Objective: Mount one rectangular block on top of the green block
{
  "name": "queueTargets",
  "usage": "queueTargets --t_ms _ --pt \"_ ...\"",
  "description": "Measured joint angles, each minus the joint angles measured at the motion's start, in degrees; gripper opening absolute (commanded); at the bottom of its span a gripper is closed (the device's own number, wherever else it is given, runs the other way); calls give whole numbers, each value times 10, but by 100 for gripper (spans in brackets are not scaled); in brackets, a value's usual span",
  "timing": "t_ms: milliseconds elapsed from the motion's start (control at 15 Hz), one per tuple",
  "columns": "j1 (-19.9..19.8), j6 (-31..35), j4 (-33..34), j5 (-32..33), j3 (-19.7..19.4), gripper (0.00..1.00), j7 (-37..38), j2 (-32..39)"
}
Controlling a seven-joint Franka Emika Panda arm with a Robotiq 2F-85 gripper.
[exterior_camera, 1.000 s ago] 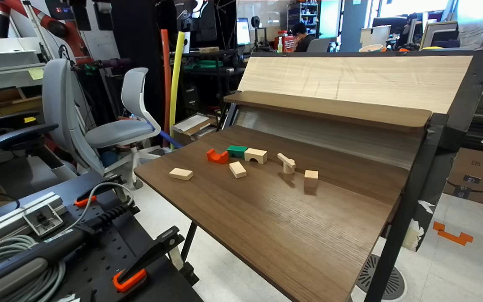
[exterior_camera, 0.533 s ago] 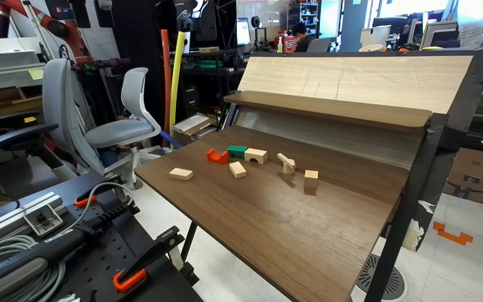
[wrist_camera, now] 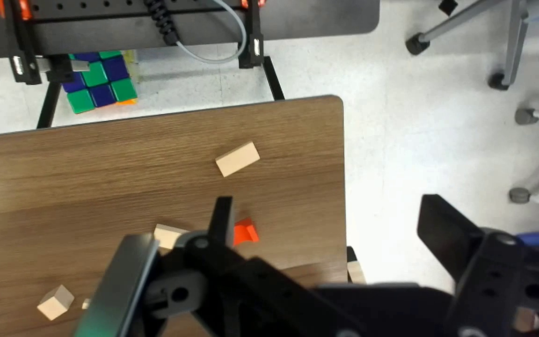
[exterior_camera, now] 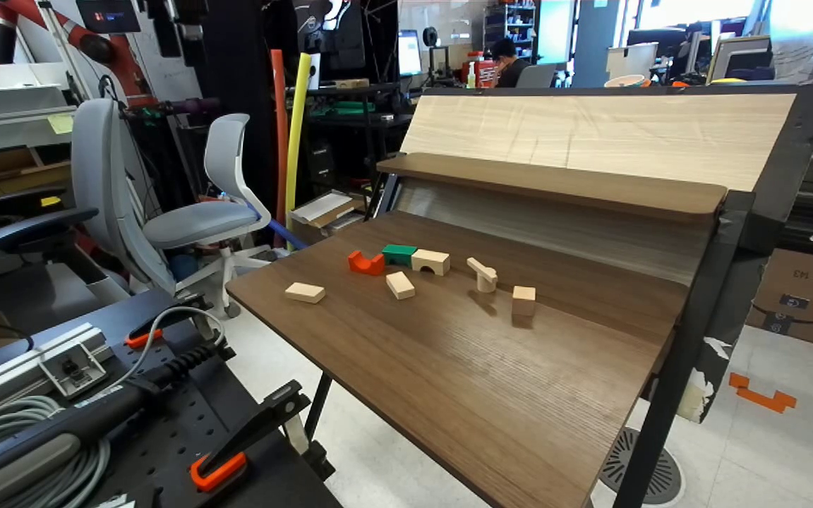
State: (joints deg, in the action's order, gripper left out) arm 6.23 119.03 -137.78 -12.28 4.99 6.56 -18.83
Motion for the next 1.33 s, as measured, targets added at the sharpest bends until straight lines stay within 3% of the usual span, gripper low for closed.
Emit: queueTargets --t_ms 600,933,1133,1333 --pt "-44 253 42 -10 -11 100 170 165" --pt "-47 371 93 -1 -36 100 292 277" --pt "-33 426 131 30 -69 100 391 349" --pt "7 453 174 65 -128 100 504 416"
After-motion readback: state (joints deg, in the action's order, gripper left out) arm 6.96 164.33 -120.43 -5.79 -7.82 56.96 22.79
